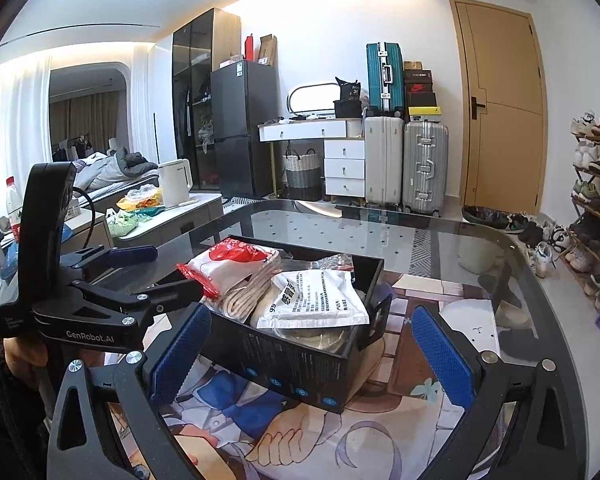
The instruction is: Organize soft objects
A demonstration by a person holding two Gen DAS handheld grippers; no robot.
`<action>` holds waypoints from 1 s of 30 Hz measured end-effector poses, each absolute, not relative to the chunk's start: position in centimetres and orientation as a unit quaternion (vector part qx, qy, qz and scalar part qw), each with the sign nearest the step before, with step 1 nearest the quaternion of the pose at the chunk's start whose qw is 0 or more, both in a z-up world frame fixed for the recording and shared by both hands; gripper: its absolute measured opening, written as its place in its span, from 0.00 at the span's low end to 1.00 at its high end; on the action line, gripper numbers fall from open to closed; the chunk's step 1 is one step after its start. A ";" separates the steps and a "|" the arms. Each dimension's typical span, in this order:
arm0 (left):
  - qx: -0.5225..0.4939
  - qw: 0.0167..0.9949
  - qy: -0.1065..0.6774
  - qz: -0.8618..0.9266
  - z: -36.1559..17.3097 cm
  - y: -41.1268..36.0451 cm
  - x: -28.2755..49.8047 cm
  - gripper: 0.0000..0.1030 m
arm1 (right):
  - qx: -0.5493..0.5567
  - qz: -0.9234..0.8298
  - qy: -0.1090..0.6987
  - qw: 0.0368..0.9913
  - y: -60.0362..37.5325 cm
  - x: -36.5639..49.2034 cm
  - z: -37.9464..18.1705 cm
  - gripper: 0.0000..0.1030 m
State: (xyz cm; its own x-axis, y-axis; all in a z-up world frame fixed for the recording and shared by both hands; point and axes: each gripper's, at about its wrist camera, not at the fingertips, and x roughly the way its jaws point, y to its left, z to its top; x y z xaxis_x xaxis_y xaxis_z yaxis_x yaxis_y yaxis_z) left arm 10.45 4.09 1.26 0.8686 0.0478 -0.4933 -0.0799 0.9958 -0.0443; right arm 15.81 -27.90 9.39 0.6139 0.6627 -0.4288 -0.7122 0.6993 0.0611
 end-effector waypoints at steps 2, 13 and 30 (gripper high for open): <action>-0.030 0.967 0.250 0.033 1.3 4.0 10.3 1.00 | -0.056 0.383 0.210 0.898 -28.0 15.7 9.5 0.99; -0.030 0.968 0.247 0.033 1.1 4.1 10.0 1.00 | -0.046 0.386 0.203 0.899 -28.6 15.5 9.8 0.99; -0.032 0.969 0.243 0.033 1.3 3.8 9.7 1.00 | -0.051 0.384 0.203 0.899 -28.6 15.6 9.7 0.99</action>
State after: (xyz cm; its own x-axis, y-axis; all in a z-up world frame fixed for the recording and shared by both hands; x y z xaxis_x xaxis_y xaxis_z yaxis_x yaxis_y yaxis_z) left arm 9.68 3.81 1.29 0.8801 0.0479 -0.4723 -0.0789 0.9958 -0.0460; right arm 15.64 -28.61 9.66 0.6229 0.6691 -0.4053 -0.7109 0.7004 0.0637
